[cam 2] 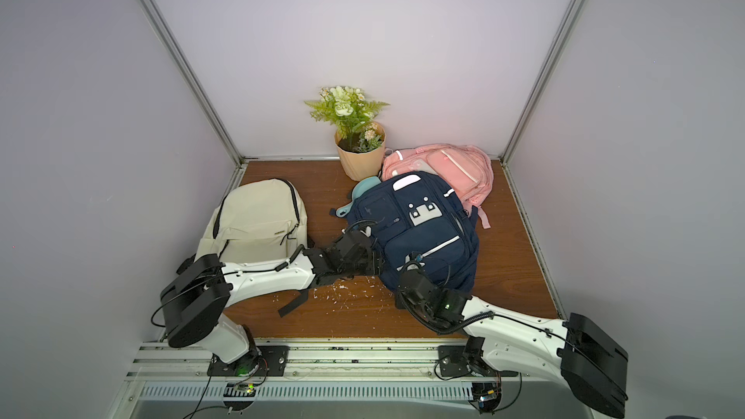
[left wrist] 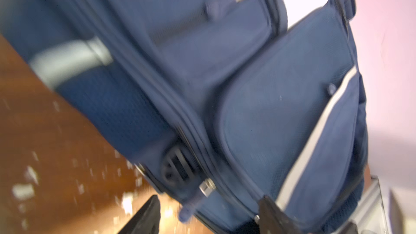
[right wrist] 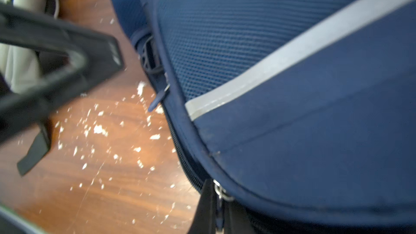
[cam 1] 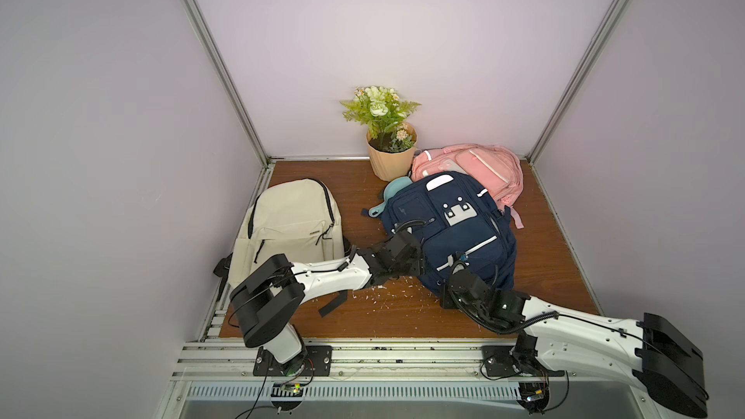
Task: Zip up the backpack
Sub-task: Zip the zipper on the backpack.
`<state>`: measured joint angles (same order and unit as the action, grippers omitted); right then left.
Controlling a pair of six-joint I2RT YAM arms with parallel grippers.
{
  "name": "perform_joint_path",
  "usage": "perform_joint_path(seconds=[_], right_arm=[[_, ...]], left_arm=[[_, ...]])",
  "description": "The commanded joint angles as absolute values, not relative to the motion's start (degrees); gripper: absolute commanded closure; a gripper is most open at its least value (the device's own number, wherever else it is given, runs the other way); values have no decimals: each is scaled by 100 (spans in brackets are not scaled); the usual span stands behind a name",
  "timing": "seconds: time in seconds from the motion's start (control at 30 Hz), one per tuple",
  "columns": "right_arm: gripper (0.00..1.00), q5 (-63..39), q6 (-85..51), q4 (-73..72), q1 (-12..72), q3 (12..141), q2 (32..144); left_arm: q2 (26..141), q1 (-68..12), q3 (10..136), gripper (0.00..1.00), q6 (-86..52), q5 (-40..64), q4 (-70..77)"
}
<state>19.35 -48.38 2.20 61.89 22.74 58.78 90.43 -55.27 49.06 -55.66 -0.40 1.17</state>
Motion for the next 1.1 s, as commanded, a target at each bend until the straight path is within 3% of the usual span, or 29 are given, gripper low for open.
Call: perform_joint_path(seconds=[0.0,0.2,0.43,0.73,1.0,1.07], right_arm=[[100,1774,-4685,-546,6526,2486,6041],[100,1740,-4495,-910,6729,2616,6444],[100,1817,-4447,-1077,6863,2706,6578],[100,2111,-4552,-679,6898,2710,6439],[100,3003,-5125,1075,6886,2755,5921],[100,3041,-5215,1325,6876,2718,5833]], left_arm=[[8704,-5631,4608,25,-6138,-122,737],[8627,-5682,4190,30,-6309,141,1421],[8838,-5687,4061,43,-6404,292,1632],[9169,-5684,4131,71,-6388,285,1582],[8932,-5380,3979,99,-6237,-125,958],[8852,-5273,3946,100,-6162,-201,828]])
